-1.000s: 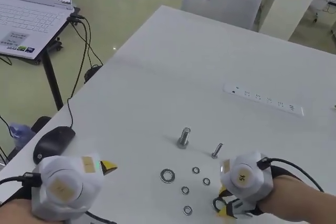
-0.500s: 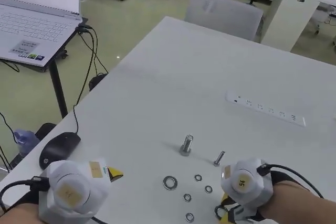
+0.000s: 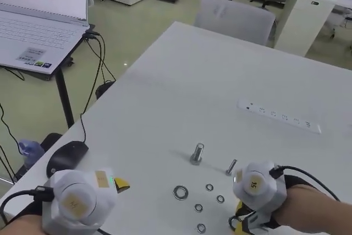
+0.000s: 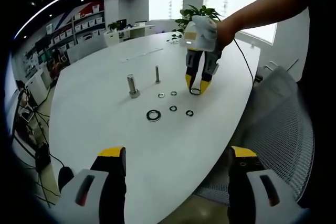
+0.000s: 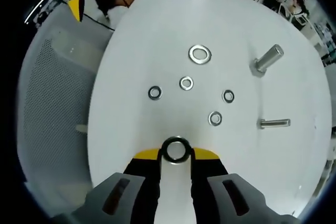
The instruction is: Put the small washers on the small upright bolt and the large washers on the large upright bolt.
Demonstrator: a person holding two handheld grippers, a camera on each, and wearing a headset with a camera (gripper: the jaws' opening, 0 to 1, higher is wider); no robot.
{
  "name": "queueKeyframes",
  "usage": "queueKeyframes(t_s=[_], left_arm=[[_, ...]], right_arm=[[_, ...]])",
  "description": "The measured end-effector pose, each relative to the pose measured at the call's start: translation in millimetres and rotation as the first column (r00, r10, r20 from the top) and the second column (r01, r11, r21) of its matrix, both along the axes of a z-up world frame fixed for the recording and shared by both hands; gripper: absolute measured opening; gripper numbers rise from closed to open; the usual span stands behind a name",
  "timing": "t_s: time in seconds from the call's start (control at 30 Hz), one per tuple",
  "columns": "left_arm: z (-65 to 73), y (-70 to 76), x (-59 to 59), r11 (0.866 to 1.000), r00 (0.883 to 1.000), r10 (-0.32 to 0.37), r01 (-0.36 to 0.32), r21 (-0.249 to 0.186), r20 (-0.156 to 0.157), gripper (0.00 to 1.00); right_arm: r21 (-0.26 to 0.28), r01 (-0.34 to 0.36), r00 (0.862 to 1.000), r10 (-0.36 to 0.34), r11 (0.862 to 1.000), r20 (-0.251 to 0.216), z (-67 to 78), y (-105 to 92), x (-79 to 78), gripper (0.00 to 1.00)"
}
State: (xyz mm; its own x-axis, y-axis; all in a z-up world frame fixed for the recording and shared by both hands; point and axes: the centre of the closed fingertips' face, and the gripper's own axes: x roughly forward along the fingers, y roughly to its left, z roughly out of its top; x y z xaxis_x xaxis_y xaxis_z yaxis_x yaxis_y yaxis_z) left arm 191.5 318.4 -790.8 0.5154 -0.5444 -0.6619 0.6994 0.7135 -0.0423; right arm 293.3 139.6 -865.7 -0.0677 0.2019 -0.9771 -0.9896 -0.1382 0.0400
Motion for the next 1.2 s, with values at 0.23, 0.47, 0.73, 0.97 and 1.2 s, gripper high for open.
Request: queueKeyframes(t_s=[0.23, 0.47, 0.73, 0.97, 1.2], left_arm=[[1.1, -0.9, 0.0, 1.000, 1.000, -0.010, 0.010, 0.006, 0.007, 0.79], [3.6, -2.5, 2.8, 1.000, 1.000, -0.014, 0.014, 0.003, 0.011, 0.79], [4.2, -2.0, 3.7, 1.000, 1.000, -0.022, 0.022, 0.010, 0.012, 0.79], [4.8, -2.6, 7.0, 1.000, 1.000, -0.025, 0.025, 0.011, 0.011, 0.79], [2.0, -1.7, 6.1, 1.000, 1.000, -0.026, 0.026, 0.015, 0.004, 0.79]], right_arm=[[-0.006, 0.019, 1.000, -0.019, 1.000, 0.002, 22.4, -1.3, 8.4, 0.21], [-0.001, 0.045, 0.999, -0.045, 0.999, 0.016, 47.1, -4.6, 21.6, 0.21], [-0.011, 0.044, 0.999, -0.044, 0.999, 0.031, 66.8, -5.2, 31.9, 0.21], [0.002, 0.042, 0.998, -0.042, 0.999, 0.050, 83.0, 2.2, 42.4, 0.21], [-0.004, 0.038, 0.998, -0.038, 0.999, 0.054, 88.5, 7.4, 54.4, 0.21]])
